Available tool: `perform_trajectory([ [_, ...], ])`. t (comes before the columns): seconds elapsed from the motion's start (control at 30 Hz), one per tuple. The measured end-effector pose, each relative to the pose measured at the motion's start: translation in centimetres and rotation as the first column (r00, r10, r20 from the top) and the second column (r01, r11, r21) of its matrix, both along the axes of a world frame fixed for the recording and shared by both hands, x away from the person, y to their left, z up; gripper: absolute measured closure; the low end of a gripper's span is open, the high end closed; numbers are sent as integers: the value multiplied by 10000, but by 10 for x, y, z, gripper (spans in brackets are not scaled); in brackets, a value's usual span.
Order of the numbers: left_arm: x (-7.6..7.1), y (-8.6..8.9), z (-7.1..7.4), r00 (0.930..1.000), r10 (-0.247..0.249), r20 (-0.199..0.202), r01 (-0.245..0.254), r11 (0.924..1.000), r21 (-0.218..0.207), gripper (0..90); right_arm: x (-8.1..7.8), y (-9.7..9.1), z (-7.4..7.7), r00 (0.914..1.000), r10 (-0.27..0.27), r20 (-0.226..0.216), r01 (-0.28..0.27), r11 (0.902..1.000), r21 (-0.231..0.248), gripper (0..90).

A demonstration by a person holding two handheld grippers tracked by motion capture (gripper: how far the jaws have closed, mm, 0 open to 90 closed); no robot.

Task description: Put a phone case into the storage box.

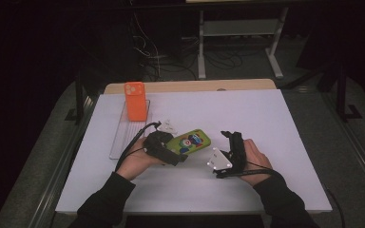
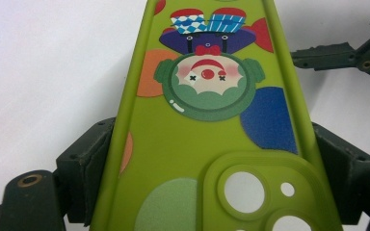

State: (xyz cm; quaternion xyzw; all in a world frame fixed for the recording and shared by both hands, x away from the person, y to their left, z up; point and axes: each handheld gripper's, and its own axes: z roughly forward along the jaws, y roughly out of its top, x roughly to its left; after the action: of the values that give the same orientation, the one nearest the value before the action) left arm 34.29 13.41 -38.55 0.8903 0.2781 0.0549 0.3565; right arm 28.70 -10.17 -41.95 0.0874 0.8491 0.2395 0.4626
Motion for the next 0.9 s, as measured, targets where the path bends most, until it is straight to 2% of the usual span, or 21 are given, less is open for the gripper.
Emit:
perform_trajectory([
  [0.07, -1, 0, 0, 10000, 23, -49, -23, 10000, 3, 151, -1, 2, -1, 9997, 88, 212, -84, 9998, -198, 3],
  [0.1, 0, 0, 0, 10000, -6, -32, 7, 10000, 45, 152, -1, 2, -1, 9986, 245, 476, -225, 9988, -435, 3],
  [0.13, 0, 1, 1, 9999, -119, -15, 120, 9998, 183, 151, -2, 3, -1, 9985, 279, 465, -257, 9985, -474, 3],
  [0.17, 0, 0, 0, 10000, -9, -28, 9, 10000, 49, 151, -3, 4, -2, 9983, 289, 508, -260, 9981, -557, 3],
  [0.23, 0, 0, 0, 10000, 3, -41, -3, 10000, 61, 151, -4, 6, -2, 9965, 426, 726, -347, 9937, -1062, 3],
  [0.3, 0, 0, 0, 10000, 15, -56, -15, 10000, 47, 151, -5, 7, -3, 9944, 549, 903, -427, 9904, -1315, 3],
  [0.33, 0, 0, 0, 10000, 5, -62, -5, 10000, 48, 151, -5, 8, -3, 9938, 595, 939, -464, 9897, -1356, 3],
  [0.4, 1, 1, 1, 9997, -233, -49, 235, 9992, 314, 152, -6, 10, -4, 9915, 579, 1161, -438, 9918, -1200, 4],
  [0.47, 0, -1, -1, 9999, -17, -107, 17, 10000, -7, 151, -6, 12, -4, 9887, 666, 1344, -514, 9922, -1139, 6],
  [0.53, -1, -2, -1, 10000, -11, -88, 11, 10000, -6, 151, -7, 14, -4, 9864, 722, 1479, -543, 9910, -1220, 6],
  [0.57, -1, -2, 0, 9998, -151, -93, 152, 9998, 143, 151, -7, 15, -4, 9840, 741, 1619, -537, 9905, -1270, 6],
  [0.63, -1, -3, -1, 9999, -72, -108, 72, 10000, 16, 151, -6, 17, -5, 9821, 856, 1681, -619, 9880, -1413, 7],
  [0.87, 0, -3, -1, 9997, -250, -13, 250, 9993, 291, 151, -5, 25, -10, 9737, 1012, 2041, -684, 9845, -1617, 63],
  [0.9, 0, -3, -1, 9996, -268, -4, 268, 9992, 306, 151, -6, 27, -11, 9758, 907, 1988, -595, 9857, -1579, 70],
])
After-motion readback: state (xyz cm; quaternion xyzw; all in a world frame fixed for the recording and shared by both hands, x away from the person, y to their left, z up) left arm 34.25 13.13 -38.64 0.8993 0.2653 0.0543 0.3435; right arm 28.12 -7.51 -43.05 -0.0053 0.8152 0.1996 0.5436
